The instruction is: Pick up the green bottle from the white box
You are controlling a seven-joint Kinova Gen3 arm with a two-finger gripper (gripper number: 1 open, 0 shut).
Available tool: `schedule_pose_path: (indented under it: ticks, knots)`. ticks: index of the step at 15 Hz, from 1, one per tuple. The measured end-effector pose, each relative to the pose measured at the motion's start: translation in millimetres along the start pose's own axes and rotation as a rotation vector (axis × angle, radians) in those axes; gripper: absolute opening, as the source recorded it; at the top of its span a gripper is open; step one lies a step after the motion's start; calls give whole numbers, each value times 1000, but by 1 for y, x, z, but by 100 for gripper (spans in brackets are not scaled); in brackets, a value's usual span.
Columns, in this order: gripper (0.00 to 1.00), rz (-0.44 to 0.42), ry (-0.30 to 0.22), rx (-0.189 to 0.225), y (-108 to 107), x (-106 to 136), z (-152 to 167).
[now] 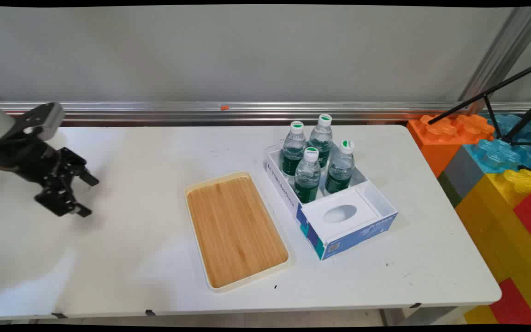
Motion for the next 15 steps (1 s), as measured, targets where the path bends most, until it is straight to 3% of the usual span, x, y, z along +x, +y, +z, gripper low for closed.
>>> schedule_pose_path:
  ticks: [5,8,15]
  knots:
    - [100,-80,14,16,8,63,16]
    - [100,-112,32,29,12,120,24]
    - [100,-153,64,69,13,226,31]
